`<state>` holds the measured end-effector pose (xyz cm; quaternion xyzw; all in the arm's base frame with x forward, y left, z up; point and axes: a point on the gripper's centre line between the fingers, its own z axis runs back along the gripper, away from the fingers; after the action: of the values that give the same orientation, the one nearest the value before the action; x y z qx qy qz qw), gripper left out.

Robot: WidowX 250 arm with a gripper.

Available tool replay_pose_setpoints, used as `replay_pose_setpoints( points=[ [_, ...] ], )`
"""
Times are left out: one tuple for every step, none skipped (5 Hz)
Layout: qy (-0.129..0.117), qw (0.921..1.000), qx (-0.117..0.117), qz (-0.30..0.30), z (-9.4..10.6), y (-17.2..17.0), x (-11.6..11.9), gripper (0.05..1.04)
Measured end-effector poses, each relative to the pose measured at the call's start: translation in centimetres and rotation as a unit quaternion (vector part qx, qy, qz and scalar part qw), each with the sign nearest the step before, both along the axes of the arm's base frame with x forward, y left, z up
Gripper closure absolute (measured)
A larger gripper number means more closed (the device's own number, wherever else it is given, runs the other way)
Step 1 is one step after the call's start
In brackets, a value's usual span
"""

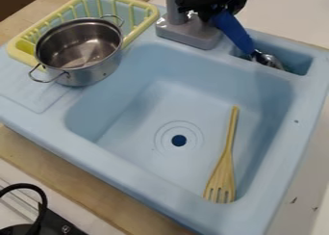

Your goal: Put the blue spoon in the sink

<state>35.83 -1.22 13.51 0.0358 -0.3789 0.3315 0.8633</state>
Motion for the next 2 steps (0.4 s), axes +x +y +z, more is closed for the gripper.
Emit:
replay_pose_setpoints(
  points=[
    [0.003,1.0,0.005,0.0,0.48,-0.37,-0.92,0.611],
    [-0.008,0.9999,-0.013,0.002,1.25,-0.47,-1.75,0.627]
  ],
)
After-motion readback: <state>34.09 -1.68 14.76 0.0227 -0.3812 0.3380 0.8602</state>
